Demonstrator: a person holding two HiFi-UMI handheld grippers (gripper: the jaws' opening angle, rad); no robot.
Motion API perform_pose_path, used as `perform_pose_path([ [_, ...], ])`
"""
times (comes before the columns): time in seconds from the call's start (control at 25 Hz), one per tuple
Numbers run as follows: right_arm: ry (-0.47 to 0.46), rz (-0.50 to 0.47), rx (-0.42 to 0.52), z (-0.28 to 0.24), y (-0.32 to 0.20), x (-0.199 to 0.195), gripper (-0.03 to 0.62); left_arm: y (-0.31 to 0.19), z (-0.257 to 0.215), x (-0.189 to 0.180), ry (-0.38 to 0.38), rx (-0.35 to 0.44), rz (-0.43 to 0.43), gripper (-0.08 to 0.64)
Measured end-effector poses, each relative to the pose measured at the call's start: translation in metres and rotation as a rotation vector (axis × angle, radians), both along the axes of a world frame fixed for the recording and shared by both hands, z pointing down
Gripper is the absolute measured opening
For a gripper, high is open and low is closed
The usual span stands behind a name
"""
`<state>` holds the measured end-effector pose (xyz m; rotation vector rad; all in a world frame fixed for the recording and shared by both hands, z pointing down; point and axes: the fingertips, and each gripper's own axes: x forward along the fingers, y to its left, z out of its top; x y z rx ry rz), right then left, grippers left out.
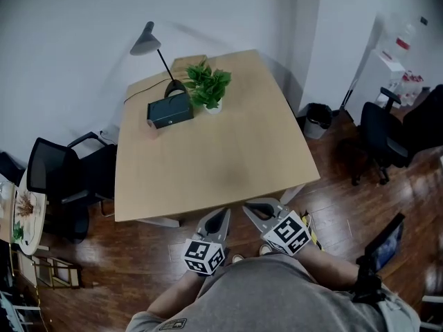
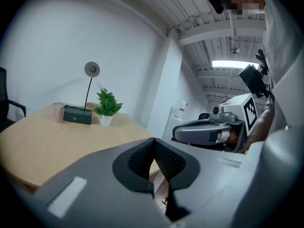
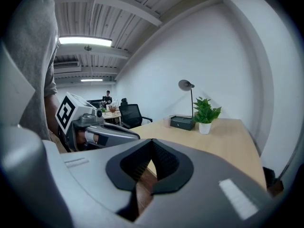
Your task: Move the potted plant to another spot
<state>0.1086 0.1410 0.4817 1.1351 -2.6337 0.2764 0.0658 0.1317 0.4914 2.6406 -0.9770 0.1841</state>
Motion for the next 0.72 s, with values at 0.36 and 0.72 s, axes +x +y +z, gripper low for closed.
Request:
perform_pose_path([
  [0.36, -0.013, -0.033, 0.017, -0.006, -0.023, -0.008, 0.006, -0.020, -0.006, -0.007, 0.005, 0.014, -0.041, 0.003],
  [0.72, -0.027, -0.028, 0.009, 0.001, -0.018, -0.017, 0.006, -0.019, 0.001, -0.021, 0.027, -0.004, -0.072, 0.003],
])
